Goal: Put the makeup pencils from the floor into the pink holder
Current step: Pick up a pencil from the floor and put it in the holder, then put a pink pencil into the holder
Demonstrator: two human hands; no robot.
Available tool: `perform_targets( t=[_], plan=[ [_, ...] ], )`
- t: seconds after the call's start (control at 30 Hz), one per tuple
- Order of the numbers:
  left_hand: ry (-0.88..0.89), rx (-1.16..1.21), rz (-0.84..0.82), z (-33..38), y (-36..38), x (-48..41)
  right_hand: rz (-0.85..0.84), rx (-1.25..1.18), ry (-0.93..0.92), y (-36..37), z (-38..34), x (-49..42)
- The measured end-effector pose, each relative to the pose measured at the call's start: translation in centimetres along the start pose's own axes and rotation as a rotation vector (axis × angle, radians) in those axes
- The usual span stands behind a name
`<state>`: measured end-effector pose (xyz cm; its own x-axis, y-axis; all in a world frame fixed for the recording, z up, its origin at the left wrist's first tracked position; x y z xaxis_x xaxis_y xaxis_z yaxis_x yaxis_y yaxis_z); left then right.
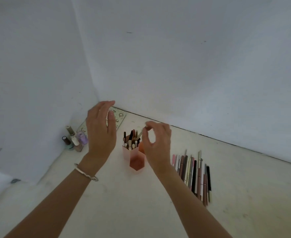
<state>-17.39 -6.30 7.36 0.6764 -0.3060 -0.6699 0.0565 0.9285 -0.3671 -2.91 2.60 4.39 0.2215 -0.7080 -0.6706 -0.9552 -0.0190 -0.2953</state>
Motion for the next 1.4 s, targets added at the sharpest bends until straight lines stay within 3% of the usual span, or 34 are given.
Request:
perform_targets(
  t=[0.07, 0.13, 0.2, 0.27, 0.37, 0.47, 0.63, 0.77, 0.9, 1.03, 1.17, 1.27, 1.4],
  plan=[
    [0.000, 0.052, -0.005, 1.1, 0.1, 0.2, -0.152, 0.115, -0.128, 0.9, 0.2, 1.2],
    [-0.004, 0.142, -0.007, 2.7, 0.5, 1.2, -0.210, 0.147, -0.134, 0.5, 0.5, 1.7],
    [-0.003, 0.268, -0.051, 5.1, 1.6, 3.0, -0.052, 0.117, -0.029, -1.6, 1.3, 0.5],
    [-0.032, 0.323, -0.232, 7.4, 3.6, 5.6, 0.136, 0.110, 0.102, -4.3, 2.5, -1.3],
    [-0.132, 0.114, -0.676, 8.9, 8.8, 10.9, 0.248, 0.129, 0.277, -8.0, 4.6, -3.3],
    [-0.201, -0.219, -0.956, 8.2, 12.9, 15.4, 0.259, 0.165, 0.359, -10.8, 6.6, -3.6],
    [-0.166, -0.449, -1.048, 6.6, 15.8, 18.7, 0.176, 0.236, 0.438, -13.9, 9.8, -1.5],
    [-0.162, -0.422, -1.057, 6.4, 16.7, 19.2, 0.076, 0.294, 0.508, -14.1, 12.0, 0.5],
    [-0.279, -0.140, -0.874, 7.2, 16.3, 15.2, -0.171, 0.389, 0.526, -11.6, 13.6, 2.1],
    [-0.174, 0.084, -0.635, 9.1, 14.6, 9.0, -0.441, 0.560, 0.487, -8.1, 15.1, 3.8],
    [-0.174, 0.242, -0.491, 10.7, 11.9, 4.9, -0.668, 0.835, 0.317, -5.4, 15.8, 5.4],
    [-0.104, 0.314, -0.283, 10.7, 8.6, 1.8, -0.615, 0.773, 0.315, -4.5, 15.4, 5.2],
    [-0.042, 0.318, 0.059, 6.9, 3.5, -2.2, -0.191, 0.253, 0.670, -5.5, 13.4, 1.3]
  ],
)
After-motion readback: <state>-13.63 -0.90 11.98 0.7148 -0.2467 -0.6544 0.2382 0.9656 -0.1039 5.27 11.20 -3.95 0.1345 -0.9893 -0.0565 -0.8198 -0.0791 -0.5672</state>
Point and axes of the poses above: each hand's wrist, its own x-axis away from the middle knuckle, its own y-axis out of the palm, z = x × y, the point moved 3 cm from there along -x, towards the middle knuckle, and after that the axes turned 9 degrees about z, right-handed, at the moved point
